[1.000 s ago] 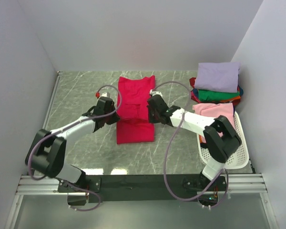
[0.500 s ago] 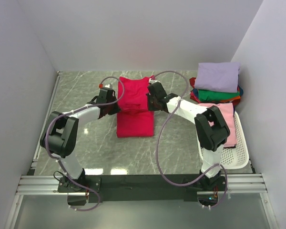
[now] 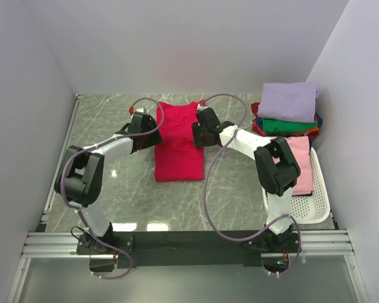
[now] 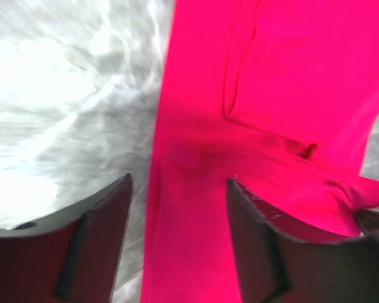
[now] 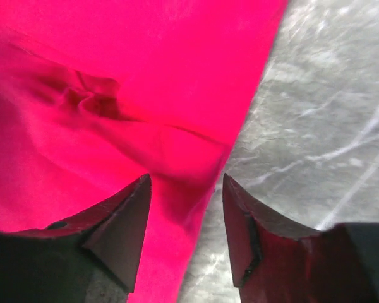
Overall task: Fold and stack the t-shirts
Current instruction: Fold the tshirt
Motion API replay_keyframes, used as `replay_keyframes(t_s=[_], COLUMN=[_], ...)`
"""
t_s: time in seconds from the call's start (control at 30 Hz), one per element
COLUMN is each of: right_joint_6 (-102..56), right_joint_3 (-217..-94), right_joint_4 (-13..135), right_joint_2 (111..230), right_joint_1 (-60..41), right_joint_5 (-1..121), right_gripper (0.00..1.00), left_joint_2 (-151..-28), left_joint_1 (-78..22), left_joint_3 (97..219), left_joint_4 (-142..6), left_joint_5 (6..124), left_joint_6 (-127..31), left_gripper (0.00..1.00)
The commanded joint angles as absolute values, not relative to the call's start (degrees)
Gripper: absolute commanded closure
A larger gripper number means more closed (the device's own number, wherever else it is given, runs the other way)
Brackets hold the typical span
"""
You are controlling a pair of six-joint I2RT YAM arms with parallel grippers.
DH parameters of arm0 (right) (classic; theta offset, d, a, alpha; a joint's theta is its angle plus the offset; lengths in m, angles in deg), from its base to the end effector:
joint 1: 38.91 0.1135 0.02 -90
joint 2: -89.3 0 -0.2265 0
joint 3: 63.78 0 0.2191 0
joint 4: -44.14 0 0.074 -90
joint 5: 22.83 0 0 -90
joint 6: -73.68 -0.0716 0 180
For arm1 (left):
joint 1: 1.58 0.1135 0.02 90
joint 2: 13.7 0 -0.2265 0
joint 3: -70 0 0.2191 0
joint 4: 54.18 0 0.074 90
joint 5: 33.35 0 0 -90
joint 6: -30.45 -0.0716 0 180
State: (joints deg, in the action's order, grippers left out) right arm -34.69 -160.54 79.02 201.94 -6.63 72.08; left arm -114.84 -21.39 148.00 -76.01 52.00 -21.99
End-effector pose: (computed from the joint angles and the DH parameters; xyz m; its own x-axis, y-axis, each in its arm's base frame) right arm 0.3498 0.2137 0.1500 -0.7747 -0.1180 -0.6212 -0.2552 0.9572 0.1364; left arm 0.3483 -0.1193 0.1469 -0.7001 -0.3936 -0.5958 -0.1803 0.9048 -0.3859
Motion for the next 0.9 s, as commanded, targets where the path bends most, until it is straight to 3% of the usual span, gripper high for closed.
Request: replay_keyframes(t_s=[0.0, 0.23, 0.53, 0.87], right_joint_6=[-33.99, -34.51, -35.3, -34.87], right_joint_3=[-160.81, -158.59, -167.82, -175.39], right_joint_4=[78.41, 75.33, 77.88, 83.15], right_joint_2=[192.85, 188.53, 201.44, 211.29], right_joint_1=[-6.92, -6.65, -6.65, -8.58], right_joint_5=[73.5, 62.43, 53.73, 57.4], right_gripper=[0.42, 0.42, 0.46, 0.46], left_joint_2=[-104.78, -95.88, -101.58, -101.95], left_joint_1=[-22.14, -28.55, -33.39, -38.22], left_joint_3=[148.4, 137.32, 128.35, 121.67], left_joint_4=[-76.32, -70.34, -58.39, -58.65], left_joint_5=[45.14, 49.52, 56.11, 54.19], left_joint_6=[-22.29, -17.46, -11.31, -8.93], left_gripper=[0.3, 0.28, 0.28, 0.28])
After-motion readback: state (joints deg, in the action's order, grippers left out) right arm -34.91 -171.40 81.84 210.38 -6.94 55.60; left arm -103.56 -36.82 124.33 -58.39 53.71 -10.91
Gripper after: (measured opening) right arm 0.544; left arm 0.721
